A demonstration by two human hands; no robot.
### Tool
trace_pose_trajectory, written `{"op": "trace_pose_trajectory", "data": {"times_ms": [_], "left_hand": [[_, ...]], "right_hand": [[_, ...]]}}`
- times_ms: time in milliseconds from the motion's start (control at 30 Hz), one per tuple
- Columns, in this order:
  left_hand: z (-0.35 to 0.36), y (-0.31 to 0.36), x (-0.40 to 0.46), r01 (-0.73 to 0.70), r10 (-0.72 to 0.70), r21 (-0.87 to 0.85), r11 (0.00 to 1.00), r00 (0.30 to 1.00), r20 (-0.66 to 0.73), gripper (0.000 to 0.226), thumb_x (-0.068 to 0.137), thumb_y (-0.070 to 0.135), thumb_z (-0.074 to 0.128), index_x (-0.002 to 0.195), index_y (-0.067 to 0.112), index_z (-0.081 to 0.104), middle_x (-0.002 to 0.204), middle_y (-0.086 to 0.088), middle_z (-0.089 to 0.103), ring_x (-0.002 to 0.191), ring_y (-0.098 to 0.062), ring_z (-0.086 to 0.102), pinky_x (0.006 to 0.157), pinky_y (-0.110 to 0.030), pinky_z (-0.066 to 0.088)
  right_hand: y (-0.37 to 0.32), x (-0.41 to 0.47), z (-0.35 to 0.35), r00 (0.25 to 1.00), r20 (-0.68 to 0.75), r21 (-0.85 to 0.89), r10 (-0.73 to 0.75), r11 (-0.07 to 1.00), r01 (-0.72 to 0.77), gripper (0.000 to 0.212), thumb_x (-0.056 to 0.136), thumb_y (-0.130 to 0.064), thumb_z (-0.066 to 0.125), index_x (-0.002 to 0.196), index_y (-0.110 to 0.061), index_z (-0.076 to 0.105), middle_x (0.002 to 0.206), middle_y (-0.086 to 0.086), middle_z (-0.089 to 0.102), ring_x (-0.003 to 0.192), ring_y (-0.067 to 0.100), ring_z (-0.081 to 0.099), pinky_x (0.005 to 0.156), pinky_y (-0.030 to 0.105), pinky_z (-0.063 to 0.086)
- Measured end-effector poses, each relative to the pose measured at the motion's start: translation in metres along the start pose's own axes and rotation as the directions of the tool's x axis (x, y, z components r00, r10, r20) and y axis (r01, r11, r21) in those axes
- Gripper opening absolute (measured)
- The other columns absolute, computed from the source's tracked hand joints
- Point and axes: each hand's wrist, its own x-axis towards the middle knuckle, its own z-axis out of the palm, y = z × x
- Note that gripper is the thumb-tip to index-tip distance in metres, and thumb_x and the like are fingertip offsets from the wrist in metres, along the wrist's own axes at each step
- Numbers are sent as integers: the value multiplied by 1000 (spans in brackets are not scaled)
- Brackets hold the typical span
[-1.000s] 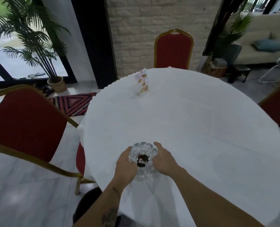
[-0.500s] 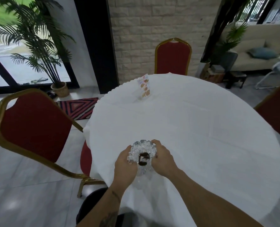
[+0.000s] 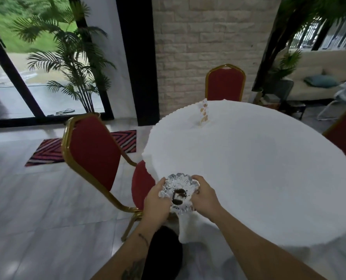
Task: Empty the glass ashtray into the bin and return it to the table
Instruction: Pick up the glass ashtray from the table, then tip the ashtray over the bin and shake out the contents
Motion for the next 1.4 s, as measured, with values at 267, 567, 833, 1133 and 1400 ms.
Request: {"op": "trace_pose_trajectory", "data": {"times_ms": [267,567,833,1133,1400], "left_hand": [[-68,-40,-45,18,-20,-149,989,1000,-11,56,86,-6,61,124,36,61,101,11,70,87,-12,67,92,-37,56],[-78,-104,-32,114,-118,-52,992,990,-80,47,85,22,68,130,35,63,121,16,68,111,-4,63,102,-25,50],[-54,-178,4,85,-85,-6,996,982,-167,48,88,-1,59,120,33,65,106,18,66,102,-8,62,100,-30,48],[1,-339,78,21,-27,-29,999,968,-250,65,76,-11,56,100,48,64,106,22,67,96,18,59,88,-15,51],[44,-454,115,-137,132,-3,991,956,-260,65,74,-20,51,98,39,59,109,14,59,105,-7,57,79,-33,53]], "right_hand": [[-10,-60,74,993,59,-112,-99,988,105,67,85,4,47,149,-15,41,135,0,57,111,22,60,99,25,42],[4,-56,111,972,163,-100,-171,977,189,47,79,-14,52,123,-25,61,112,-11,68,103,8,63,95,28,49],[71,-16,163,975,197,-109,-101,986,125,47,83,-25,62,128,-36,60,119,-21,67,112,4,61,101,26,47],[211,58,250,982,178,-66,-56,995,68,56,86,-2,56,134,-30,59,113,-12,70,108,15,65,87,24,47],[319,108,304,971,238,-25,7,1000,-1,63,87,1,57,145,-20,48,137,1,60,118,21,60,88,26,46]]}}
